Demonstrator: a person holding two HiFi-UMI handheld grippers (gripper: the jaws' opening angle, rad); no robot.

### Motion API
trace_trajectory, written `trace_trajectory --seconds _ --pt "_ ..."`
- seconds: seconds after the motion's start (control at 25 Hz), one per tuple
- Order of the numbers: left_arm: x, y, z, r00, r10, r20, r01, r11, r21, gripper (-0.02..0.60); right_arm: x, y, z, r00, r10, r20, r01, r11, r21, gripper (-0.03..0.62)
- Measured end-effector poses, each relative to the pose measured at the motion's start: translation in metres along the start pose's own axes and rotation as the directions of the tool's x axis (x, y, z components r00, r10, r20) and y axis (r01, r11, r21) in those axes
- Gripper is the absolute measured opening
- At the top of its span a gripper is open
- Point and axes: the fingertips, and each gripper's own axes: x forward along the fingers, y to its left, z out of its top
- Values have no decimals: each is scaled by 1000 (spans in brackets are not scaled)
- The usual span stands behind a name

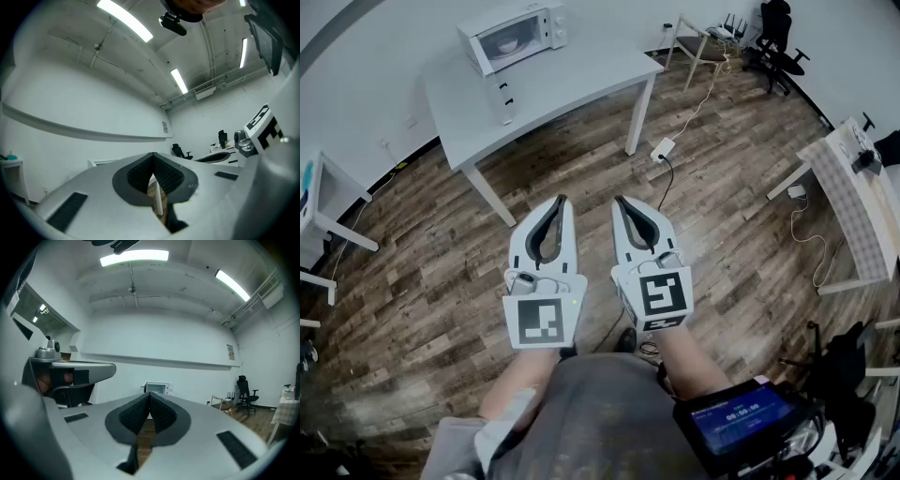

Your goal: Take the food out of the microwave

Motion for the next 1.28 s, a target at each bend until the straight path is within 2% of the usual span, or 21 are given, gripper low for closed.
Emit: trace_trajectory --seconds 0.56,0.72,1.04,1.28 --pt "10 -36 -1 1000 -13 -14 13 999 30 6 -18 -29 -9 1000 4 8 -5 999 39 6" --pt "18 -59 -1 1000 -22 -15 23 999 36 6 -30 -49 -13 1000 0 21 -2 996 85 6" --pt "35 -118 -7 999 -34 -32 35 998 46 6 -63 -107 -34 1000 1 -6 -1 997 82 6" --pt "50 -126 -22 996 -36 -79 40 998 51 6 -61 -128 -47 1000 0 -25 3 996 88 8"
